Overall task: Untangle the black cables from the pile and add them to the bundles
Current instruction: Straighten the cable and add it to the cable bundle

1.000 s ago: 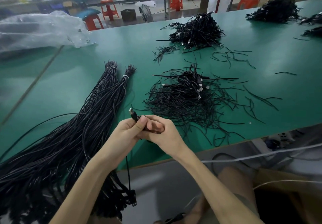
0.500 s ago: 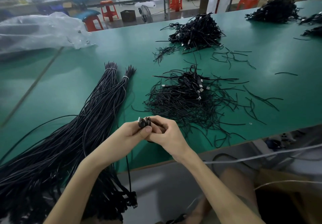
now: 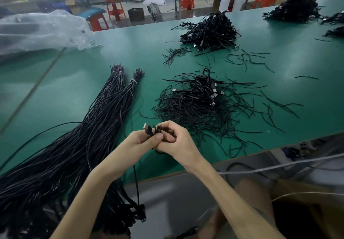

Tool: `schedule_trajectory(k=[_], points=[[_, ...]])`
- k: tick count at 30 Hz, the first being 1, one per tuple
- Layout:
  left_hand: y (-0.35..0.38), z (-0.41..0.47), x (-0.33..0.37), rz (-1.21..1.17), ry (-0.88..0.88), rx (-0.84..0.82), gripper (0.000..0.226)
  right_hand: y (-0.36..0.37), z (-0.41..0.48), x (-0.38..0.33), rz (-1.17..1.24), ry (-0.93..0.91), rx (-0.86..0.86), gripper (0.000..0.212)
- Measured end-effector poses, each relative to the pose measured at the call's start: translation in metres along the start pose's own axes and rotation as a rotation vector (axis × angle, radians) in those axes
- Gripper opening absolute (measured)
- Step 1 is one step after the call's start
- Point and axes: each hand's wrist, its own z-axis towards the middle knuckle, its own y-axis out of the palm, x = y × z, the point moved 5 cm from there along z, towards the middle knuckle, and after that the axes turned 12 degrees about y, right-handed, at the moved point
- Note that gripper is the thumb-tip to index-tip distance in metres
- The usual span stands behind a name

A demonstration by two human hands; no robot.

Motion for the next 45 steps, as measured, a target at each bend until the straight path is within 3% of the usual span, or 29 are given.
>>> schedule_trajectory(k=[10, 16, 19, 22, 26, 28, 31, 36, 38, 45], points=[[-0.007, -0.005, 0.001, 0.182, 0.095, 0.238, 0.018, -0.002, 0.000, 0.002, -0.098, -0.040, 0.099, 0.029], [-0.013, -0.011, 0.004, 0.663, 0.093, 0.267, 0.016, 0.018, 0.002, 0.007, -0.453, -0.022, 0.023, 0.036], [-0.018, -0.012, 0.007, 0.640, 0.089, 0.242, 0.026, 0.022, 0.003, 0.011, -0.590, 0.023, -0.012, 0.055], [-0.025, -0.013, 0.007, 0.621, 0.053, 0.251, 0.015, 0.023, 0.002, 0.009, -0.658, 0.026, -0.050, 0.073], [-0.037, -0.017, 0.004, 0.488, 0.020, 0.449, 0.017, 0.022, 0.002, 0.007, -0.589, 0.020, -0.031, 0.078], [-0.039, -0.019, 0.000, 0.408, -0.003, 0.521, 0.011, 0.022, 0.003, 0.008, -0.591, 0.010, 0.001, 0.073], [-0.038, -0.017, -0.004, 0.384, 0.024, 0.488, 0.013, 0.021, 0.004, 0.005, -0.555, -0.057, 0.033, 0.051], [-0.054, -0.026, -0.018, 0.182, -0.142, 0.624, 0.068, 0.025, 0.001, 0.002, -0.624, -0.084, 0.028, 0.033], [-0.057, -0.028, -0.020, 0.151, -0.149, 0.576, 0.068, 0.027, -0.001, 0.002, -0.676, -0.109, 0.020, 0.029], [-0.063, -0.025, -0.010, 0.420, -0.080, 0.200, 0.031, 0.038, -0.007, 0.000, -0.950, -0.306, 0.127, 0.034]])
